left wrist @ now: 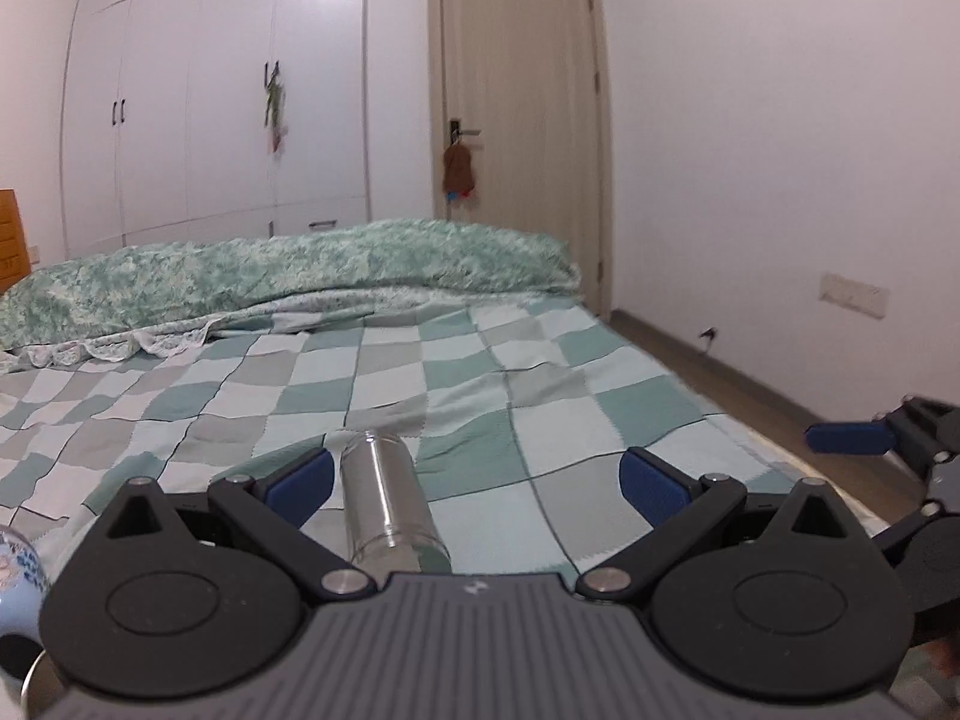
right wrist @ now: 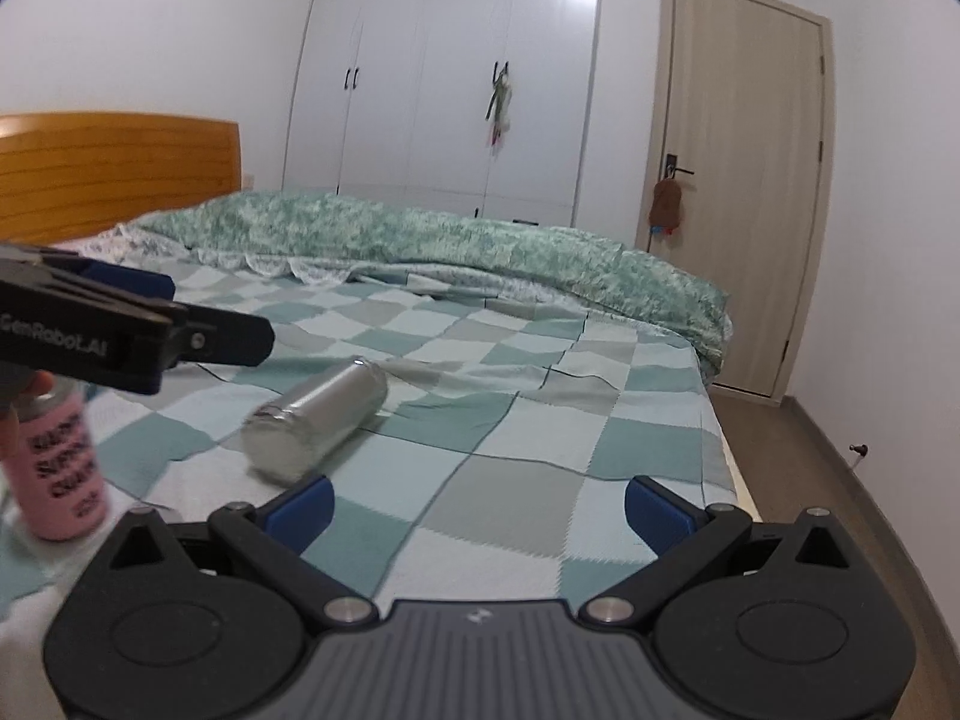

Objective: Flip cup upright
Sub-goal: 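Move the left tool toward the silver cup lying on its side, then close the left gripper around the silver cup's body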

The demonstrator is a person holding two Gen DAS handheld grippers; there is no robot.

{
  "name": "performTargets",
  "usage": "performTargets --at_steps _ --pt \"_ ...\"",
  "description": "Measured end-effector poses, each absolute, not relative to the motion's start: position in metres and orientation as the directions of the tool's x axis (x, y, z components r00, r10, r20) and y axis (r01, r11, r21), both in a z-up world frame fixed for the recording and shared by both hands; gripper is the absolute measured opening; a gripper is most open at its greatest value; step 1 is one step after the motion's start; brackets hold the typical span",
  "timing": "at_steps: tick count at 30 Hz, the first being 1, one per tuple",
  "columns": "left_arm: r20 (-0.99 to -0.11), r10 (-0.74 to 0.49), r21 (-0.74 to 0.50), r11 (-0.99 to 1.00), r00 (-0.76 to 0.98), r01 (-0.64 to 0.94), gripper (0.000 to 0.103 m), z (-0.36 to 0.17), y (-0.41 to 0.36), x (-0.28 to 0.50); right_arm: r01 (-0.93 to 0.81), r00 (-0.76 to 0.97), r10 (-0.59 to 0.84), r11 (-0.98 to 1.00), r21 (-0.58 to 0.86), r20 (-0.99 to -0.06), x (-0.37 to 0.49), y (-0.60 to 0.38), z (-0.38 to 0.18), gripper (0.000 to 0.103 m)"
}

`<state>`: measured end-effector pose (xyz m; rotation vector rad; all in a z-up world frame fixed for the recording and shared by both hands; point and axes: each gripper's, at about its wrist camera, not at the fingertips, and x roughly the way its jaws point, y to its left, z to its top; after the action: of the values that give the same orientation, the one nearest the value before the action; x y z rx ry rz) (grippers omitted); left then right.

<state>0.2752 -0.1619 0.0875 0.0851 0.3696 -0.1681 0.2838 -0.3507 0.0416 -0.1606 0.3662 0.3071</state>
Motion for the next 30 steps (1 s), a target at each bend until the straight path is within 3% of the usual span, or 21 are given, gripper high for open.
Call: performTargets --at_steps 18,30 --pt "-0.561 -0.006 0.095 0.993 0.828 0.071 0.103 0.052 -0.15 0.391 -0.409 0.811 0.338 0.911 -0.05 -0.478 0.405 -0.359 0.029 0.103" --pt "-0.743 -0.1 0.023 0.984 0.662 0.175 0.103 0.017 -0.123 0.456 -0.411 0.794 0.322 0.909 -0.066 -0.516 0.43 -0.34 0.014 0.103"
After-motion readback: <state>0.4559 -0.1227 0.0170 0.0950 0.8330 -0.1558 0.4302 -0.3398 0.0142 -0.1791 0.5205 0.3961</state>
